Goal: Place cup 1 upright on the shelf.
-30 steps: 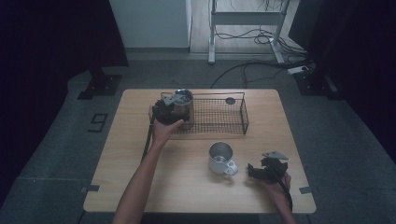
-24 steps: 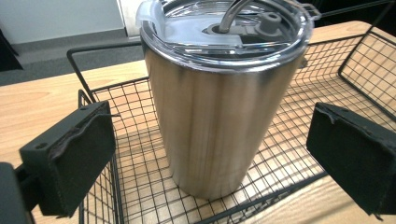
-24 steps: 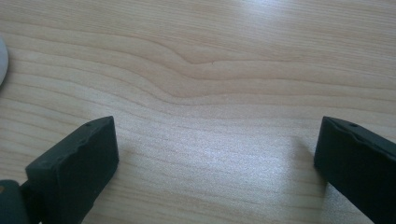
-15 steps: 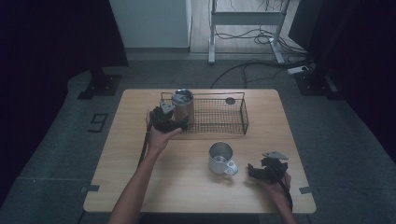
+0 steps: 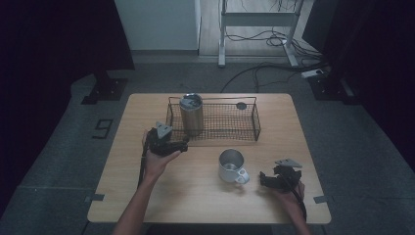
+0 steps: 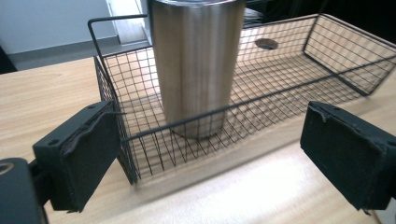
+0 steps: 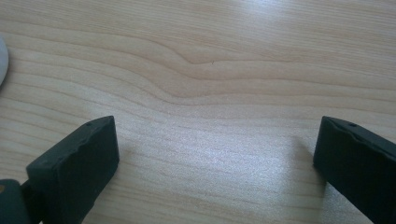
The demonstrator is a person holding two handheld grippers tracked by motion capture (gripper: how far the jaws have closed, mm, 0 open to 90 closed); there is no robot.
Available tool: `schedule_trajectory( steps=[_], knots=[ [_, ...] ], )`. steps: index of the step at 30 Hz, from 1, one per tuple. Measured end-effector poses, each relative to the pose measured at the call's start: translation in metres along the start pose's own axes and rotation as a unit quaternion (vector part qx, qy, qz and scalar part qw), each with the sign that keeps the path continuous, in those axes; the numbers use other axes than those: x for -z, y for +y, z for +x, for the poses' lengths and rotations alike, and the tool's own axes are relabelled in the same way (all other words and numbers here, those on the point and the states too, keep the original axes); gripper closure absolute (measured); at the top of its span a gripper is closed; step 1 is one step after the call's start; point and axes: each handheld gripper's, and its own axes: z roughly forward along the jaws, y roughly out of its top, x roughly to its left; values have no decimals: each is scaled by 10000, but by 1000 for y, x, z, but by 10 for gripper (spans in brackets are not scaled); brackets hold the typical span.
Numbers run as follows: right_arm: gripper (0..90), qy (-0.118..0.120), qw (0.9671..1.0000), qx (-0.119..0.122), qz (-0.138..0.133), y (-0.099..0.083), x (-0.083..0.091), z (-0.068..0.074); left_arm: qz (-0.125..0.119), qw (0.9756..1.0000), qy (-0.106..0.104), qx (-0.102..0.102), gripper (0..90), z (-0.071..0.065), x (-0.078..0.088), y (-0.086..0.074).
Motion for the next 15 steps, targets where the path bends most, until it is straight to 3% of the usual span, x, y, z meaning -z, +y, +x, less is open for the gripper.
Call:
schedule_trajectory(
  steps=[7, 15],
  knots=[
    [0, 0, 10000, -1, 0, 0, 0, 0, 42, 10000, -43, -10, 54, 2, 12, -14],
    [0, -1, 10000, -2, 0, 0, 0, 0, 176, 9996, -216, 93, 79, 10, 25, -43]
  ],
)
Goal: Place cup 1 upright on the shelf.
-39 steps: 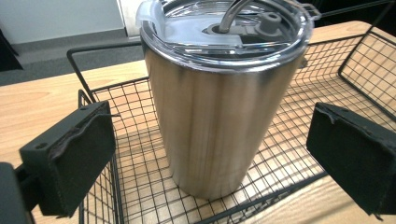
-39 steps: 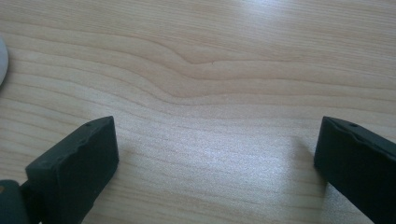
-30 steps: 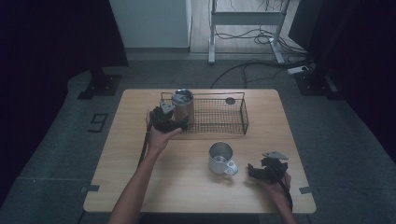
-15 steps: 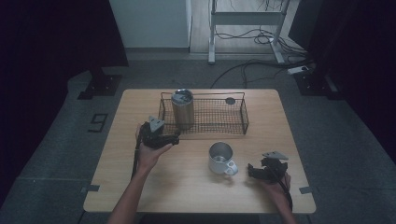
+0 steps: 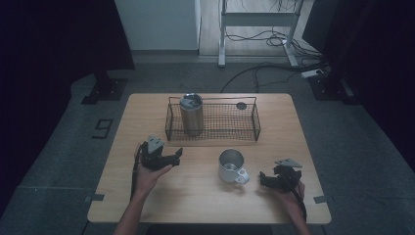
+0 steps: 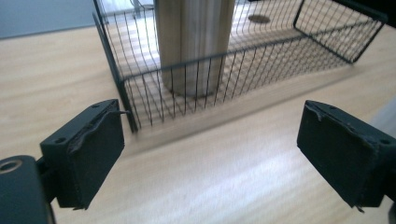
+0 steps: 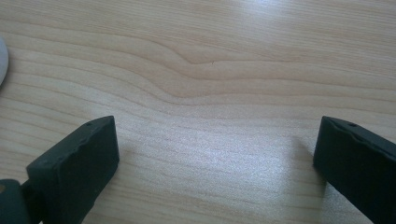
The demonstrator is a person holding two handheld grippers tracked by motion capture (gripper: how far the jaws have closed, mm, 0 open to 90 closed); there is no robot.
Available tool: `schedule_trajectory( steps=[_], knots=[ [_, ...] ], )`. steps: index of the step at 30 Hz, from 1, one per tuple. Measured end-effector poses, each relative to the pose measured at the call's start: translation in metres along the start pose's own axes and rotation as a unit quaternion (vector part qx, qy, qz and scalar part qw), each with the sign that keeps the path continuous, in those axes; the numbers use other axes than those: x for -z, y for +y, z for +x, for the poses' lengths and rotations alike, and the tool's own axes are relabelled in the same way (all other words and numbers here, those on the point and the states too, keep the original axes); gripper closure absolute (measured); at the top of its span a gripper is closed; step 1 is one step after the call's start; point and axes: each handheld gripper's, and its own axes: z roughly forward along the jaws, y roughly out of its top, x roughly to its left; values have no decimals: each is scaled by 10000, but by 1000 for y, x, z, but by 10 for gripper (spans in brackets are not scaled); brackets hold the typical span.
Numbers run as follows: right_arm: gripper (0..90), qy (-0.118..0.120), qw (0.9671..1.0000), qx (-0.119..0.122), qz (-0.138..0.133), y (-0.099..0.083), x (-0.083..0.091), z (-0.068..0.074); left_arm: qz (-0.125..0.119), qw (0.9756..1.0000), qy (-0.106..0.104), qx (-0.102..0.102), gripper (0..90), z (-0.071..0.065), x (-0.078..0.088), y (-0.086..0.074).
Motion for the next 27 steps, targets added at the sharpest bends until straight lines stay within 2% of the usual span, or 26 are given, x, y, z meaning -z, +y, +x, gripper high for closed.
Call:
schedule_trajectory(
  steps=[7, 10, 14, 17, 27],
  knots=[
    [0, -2, 10000, 1, -1, 0, 0, 0, 131, 9998, -108, 47, 105, 1, 4, -16],
    [0, -3, 10000, -2, -2, 0, 0, 0, 201, 9998, -79, 21, 101, 1, 5, -24],
    [1, -3, 10000, -3, -3, 0, 0, 0, 329, 9994, -91, 34, 96, 1, 5, -35],
    [1, -5, 10000, -10, -1, 0, 0, 0, 525, 9986, -110, 28, 88, 2, 2, -44],
    [1, -7, 10000, -13, 0, 0, 0, 0, 663, 9977, -103, 67, 91, 3, -4, -51]
  ],
)
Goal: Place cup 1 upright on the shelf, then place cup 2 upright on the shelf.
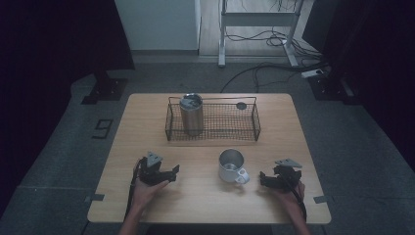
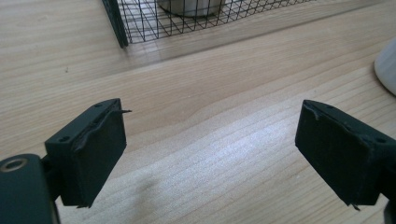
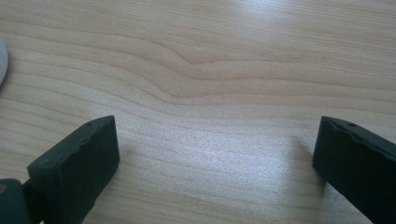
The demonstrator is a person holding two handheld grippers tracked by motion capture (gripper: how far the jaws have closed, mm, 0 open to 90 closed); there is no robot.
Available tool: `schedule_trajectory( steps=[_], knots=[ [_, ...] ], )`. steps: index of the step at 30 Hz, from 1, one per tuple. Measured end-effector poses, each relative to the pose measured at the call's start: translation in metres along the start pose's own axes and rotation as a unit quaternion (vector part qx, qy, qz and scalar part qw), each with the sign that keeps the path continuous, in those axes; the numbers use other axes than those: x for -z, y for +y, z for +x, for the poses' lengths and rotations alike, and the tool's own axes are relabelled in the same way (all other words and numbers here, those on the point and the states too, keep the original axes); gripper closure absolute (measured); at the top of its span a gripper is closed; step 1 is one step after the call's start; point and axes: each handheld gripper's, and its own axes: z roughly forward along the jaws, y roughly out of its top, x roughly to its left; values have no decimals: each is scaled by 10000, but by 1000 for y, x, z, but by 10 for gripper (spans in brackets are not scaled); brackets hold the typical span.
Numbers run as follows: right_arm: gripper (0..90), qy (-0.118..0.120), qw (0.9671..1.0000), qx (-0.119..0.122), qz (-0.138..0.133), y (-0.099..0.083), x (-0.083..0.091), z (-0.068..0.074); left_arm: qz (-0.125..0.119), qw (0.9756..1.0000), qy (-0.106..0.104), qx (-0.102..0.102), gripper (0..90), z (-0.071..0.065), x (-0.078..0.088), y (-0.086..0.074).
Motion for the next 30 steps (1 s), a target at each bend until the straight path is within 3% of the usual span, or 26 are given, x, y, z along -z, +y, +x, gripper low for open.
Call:
schedule_trajectory(
  steps=[14, 22, 30],
  knots=[
    [31, -15, 9997, -191, -142, -2, 6, -4, 192, 9998, -24, -105, 91, -8, -7, -9],
    [48, 164, 9981, -174, -568, 5, 32, 3, 280, 9994, -22, -187, 91, -13, -11, -13],
    [54, 396, 9943, -380, -919, 13, 56, 6, 357, 9989, -88, -281, 91, -20, -11, -14]
  ],
)
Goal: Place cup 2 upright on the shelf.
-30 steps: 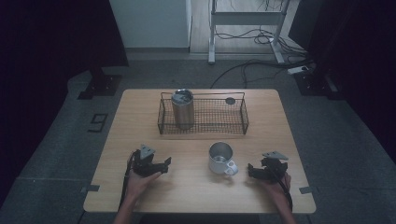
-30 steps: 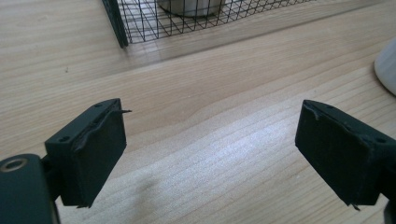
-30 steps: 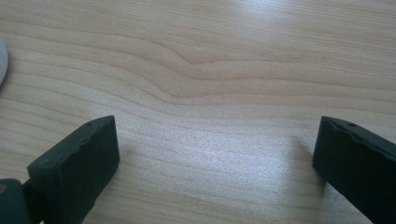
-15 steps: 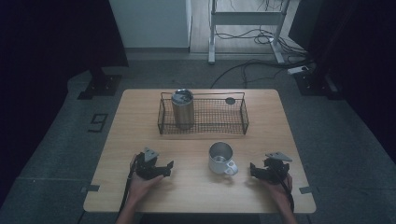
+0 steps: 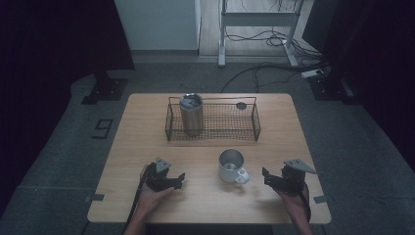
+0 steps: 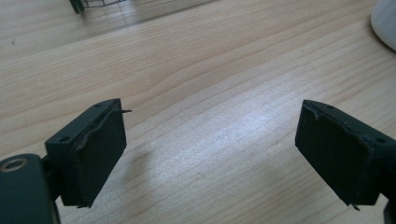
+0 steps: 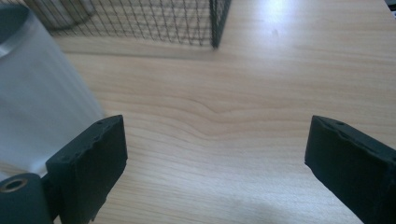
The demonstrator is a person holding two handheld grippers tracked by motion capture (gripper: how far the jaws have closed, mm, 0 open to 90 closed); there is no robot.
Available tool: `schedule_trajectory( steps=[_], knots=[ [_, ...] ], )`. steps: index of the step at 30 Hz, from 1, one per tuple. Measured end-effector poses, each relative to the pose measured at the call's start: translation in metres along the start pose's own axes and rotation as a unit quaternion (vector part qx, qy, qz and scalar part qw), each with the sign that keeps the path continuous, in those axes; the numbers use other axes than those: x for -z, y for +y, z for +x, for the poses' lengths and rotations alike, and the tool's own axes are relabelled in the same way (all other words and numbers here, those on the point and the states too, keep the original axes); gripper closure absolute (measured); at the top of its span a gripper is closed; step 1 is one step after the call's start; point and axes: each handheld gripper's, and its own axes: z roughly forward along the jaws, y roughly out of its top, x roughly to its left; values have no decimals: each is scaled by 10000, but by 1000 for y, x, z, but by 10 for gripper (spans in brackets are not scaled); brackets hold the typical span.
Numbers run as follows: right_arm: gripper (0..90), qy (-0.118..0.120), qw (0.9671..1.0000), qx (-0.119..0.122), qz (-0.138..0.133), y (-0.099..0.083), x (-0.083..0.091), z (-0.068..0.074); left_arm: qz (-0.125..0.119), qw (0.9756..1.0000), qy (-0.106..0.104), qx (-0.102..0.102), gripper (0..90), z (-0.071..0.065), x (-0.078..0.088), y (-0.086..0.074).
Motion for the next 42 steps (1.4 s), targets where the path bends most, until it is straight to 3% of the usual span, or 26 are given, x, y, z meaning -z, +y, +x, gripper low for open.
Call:
schedule_trajectory(
  steps=[3, 8, 12, 20, 22, 28, 42],
  knots=[
    [54, 43, 10000, 3, -72, 4, 3, 3, -27, 10000, -26, -53, 91, -2, 3, 1],
    [54, 149, 9996, 82, -211, 12, 10, 15, -90, 9999, -111, 44, 92, 1, 8, 0],
    [54, 339, 9985, 214, -373, 25, 16, 31, -58, 9999, -88, 74, 92, 4, 8, 0],
    [46, 511, 9974, 364, -367, 36, 10, 56, -34, 9999, -111, 56, 96, 2, 10, 0],
    [46, 590, 9961, 496, -429, 40, 10, 69, 2, 9999, -114, 59, 96, 3, 9, 0],
    [46, 782, 9944, 561, -443, 48, 9, 85, 1, 9999, -113, 71, 96, 3, 9, -1],
    [18, 1038, 9919, 676, -276, 48, -2, 103, 57, 9999, -93, 52, 96, 3, 7, -2]
  ],
)
